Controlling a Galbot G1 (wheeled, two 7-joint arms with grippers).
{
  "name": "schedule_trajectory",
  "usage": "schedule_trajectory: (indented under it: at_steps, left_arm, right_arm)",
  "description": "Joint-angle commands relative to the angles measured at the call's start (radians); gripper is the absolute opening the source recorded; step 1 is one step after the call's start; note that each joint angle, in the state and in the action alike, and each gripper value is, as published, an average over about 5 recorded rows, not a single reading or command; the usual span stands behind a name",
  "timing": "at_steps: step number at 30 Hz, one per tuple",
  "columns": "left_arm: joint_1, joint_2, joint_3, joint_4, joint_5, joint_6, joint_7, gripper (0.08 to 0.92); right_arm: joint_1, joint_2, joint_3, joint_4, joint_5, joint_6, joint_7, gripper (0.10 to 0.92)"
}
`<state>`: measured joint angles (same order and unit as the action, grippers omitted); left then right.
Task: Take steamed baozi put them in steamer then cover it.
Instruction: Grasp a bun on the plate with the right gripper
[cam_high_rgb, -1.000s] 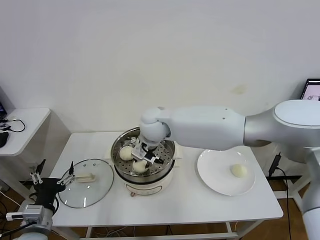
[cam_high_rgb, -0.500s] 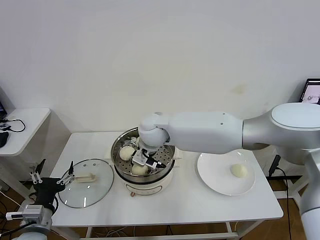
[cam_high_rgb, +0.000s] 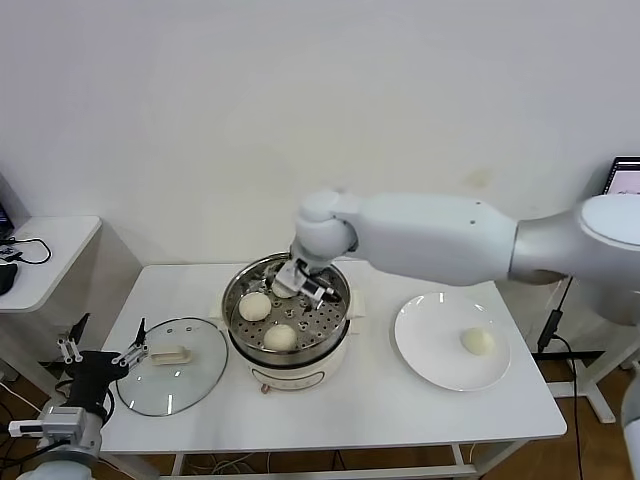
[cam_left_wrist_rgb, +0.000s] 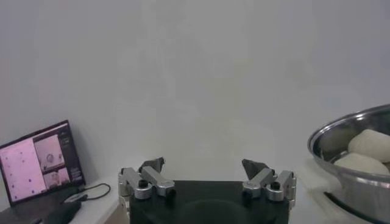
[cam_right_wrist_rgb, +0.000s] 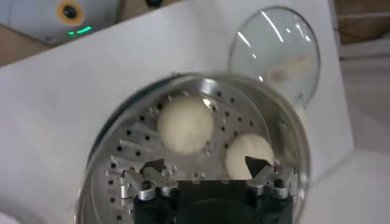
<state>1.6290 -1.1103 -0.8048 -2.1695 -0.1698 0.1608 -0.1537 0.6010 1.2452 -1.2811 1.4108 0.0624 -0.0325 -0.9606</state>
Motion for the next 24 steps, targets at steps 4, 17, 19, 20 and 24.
schedule_trajectory:
  at_steps: [4,17,19,20,24]
  left_arm:
    - [-0.006,0.017,0.007,0.001,-0.002,0.003,0.002,0.823]
    - [-0.014,0.035,0.040,0.004,0.004,0.004,0.003,0.823]
    - [-0.014,0.035,0.043,0.003,0.006,0.005,0.003,0.823]
    - [-0.014,0.036,0.044,0.003,0.007,0.006,0.003,0.823]
    - [-0.014,0.035,0.051,0.000,0.014,0.010,0.004,0.823]
  right_arm:
    - [0.031,-0.312,0.089,0.030,0.124,-0.235,-0.065,0.823]
    - [-0.230,-0.738,0.260,0.082,-0.006,-0.293,-0.119,0.823]
    - [-0.304,-0.773,0.322,0.069,-0.056,-0.279,-0.124,0.823]
    - [-0.342,-0.786,0.353,0.063,-0.078,-0.272,-0.127,0.823]
    - [-0.520,-0.820,0.487,0.033,-0.157,-0.243,-0.141,0.823]
